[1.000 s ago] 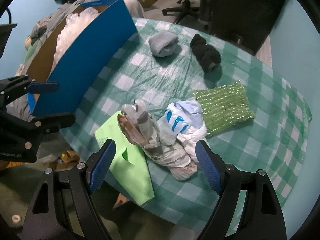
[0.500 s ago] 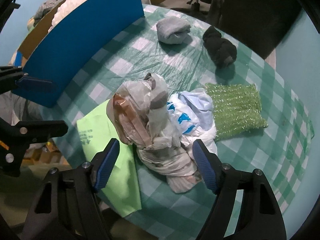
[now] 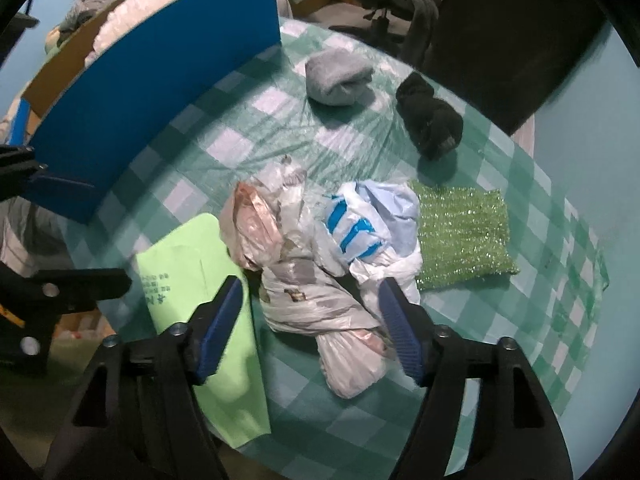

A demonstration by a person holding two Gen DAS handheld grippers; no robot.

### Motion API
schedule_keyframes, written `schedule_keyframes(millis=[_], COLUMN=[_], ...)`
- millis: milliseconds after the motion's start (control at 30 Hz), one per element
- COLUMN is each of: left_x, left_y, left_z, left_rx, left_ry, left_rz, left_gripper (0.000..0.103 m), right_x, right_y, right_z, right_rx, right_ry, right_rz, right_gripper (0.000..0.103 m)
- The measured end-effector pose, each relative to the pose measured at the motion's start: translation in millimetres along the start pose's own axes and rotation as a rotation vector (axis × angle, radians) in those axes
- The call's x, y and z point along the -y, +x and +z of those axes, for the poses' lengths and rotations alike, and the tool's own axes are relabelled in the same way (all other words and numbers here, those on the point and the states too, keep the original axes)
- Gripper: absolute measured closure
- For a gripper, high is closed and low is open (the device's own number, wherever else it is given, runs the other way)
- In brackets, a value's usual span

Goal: Organize soft objects

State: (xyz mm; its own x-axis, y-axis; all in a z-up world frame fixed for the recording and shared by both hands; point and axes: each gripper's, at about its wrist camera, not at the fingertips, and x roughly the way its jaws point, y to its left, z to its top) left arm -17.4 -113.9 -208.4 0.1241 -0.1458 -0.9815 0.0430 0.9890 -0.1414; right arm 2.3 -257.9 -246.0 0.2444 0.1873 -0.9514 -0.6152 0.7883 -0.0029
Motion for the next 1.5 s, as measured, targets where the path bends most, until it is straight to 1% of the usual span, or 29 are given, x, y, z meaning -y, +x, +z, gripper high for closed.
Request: schedule_keyframes(millis=[67,233,333,467,533,700,767,800,833,867,900,933,967,1200,1333,1500], left_x=[0.2,-5.4,-11.0,-12.3,-10.8,-10.1,-10.0,-10.1,-9.9,-10.6,-10.6,-10.3,-10.3,-6.5,-2.8,-1.4], left_y=[-0.5,0.2,1.8,4.3,4.5,6.4,7.0,6.9,6.6,5.4,5.3,5.4,5.5,5.2,4.8,2.7], left_z=[-0.6,1.0,3.2,4.7,5.3,7.7,9.0,9.3,9.7,8.8,8.5,8.7,8.2,8.4,7.8,3.9], left_rx=[0.0,0.01,0.005,-0.005,-0.006,-0.01,-0.013,-0.014,-0.015,-0.014,-0.014,-0.015,-0.016,-0.018,-0.022,-0.022], left_ry=[-0.002,-0.017,-0.034,-0.03,-0.022,-0.026,-0.025,-0.023,-0.02,-0.019,-0.018,-0.016,-0.015,0.003,0.01,0.021], left_rz=[0.002,0.007,-0.002,-0.001,0.0,-0.005,-0.007,-0.007,-0.007,-0.006,-0.007,-0.008,-0.008,-0.006,-0.006,-0.008], left_gripper=[0.025,0.025,0.025,0.025,0.025,0.025,0.025,0.025,0.025,0.025,0.025,0.025,0.025,0.025,0.025,0.025], right_x=[0.1,-1.3,-5.4,-10.5,-13.5,-22.5,-24.2,-24.5,-24.2,-23.2,-20.3,-17.0,-12.0,19.9,26.1,39.4], right_y=[-4.0,-2.6,4.0,18.1,22.5,34.8,37.7,37.6,36.5,33.4,29.6,26.2,22.4,5.7,-8.3,-19.6], right_z=[1.1,9.2,13.7,19.4,19.6,21.3,22.1,22.1,22.2,22.5,22.8,23.4,24.1,17.4,10.3,0.3], right_rx=[0.024,0.036,0.018,-0.014,-0.021,-0.052,-0.054,-0.051,-0.044,-0.03,-0.019,-0.012,-0.006,0.039,0.067,0.077], right_ry=[0.001,-0.015,-0.047,-0.08,-0.11,-0.2,-0.221,-0.222,-0.222,-0.218,-0.206,-0.186,-0.154,0.036,0.089,0.154], right_rz=[0.002,0.002,0.001,0.002,-0.015,-0.105,-0.124,-0.126,-0.13,-0.136,-0.128,-0.111,-0.078,0.051,0.082,0.101], right_gripper=[0.025,0.024,0.024,0.023,0.022,0.021,0.021,0.026,0.038,0.046,0.063,0.077,0.084,0.089,0.091,0.091])
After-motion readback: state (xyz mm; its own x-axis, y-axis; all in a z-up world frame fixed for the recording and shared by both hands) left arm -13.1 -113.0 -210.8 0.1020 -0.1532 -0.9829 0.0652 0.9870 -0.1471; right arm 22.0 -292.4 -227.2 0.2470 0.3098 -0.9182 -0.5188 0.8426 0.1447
